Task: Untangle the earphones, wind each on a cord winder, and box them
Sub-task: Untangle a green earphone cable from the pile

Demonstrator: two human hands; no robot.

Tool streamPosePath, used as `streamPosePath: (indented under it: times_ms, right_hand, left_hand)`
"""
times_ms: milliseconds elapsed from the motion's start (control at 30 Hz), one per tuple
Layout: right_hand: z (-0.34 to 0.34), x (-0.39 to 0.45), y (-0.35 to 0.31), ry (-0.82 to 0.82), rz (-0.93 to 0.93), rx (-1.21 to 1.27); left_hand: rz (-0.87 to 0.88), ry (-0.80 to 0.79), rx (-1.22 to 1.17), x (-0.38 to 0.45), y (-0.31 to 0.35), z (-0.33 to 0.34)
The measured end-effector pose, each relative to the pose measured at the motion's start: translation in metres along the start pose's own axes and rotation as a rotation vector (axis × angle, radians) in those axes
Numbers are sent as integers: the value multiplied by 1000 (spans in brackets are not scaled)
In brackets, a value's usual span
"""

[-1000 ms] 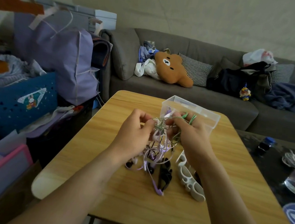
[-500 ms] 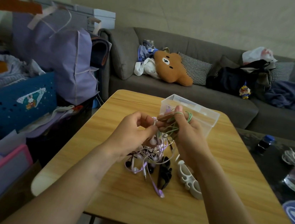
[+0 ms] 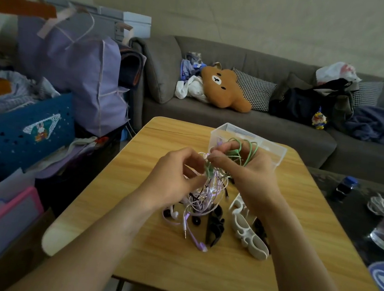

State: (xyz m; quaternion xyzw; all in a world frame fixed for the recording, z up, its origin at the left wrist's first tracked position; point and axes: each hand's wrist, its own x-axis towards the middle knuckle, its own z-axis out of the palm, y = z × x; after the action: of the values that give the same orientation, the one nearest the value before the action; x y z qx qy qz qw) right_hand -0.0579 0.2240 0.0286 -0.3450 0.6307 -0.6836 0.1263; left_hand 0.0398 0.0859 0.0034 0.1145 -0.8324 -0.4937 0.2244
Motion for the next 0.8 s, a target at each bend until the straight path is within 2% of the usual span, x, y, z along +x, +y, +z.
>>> streamPosePath:
  times_ms: [200, 333, 433, 533, 633, 700, 800]
  right_hand:
    - [6, -2, 1, -31, -22, -34]
    - [11, -1, -3, 101, 12, 37]
    - [7, 0, -8, 182, 39, 29]
    - [-1, 0, -10, 227, 40, -189]
    - [-5, 1, -12, 252, 8, -403]
    - [-4, 1, -13, 238, 9, -402]
    - [1, -1, -15, 185, -11, -306]
  left_hand:
    - [63, 177, 52, 0, -1, 11]
    - [122, 180, 2, -1, 5, 11]
    - [59, 223, -96, 2, 6, 6]
    - [-6, 268, -181, 3, 4, 2]
    - [24, 349, -184, 4, 1, 0]
    - [55, 367, -155, 6, 0, 0]
    - [111, 293, -123, 5, 3, 7]
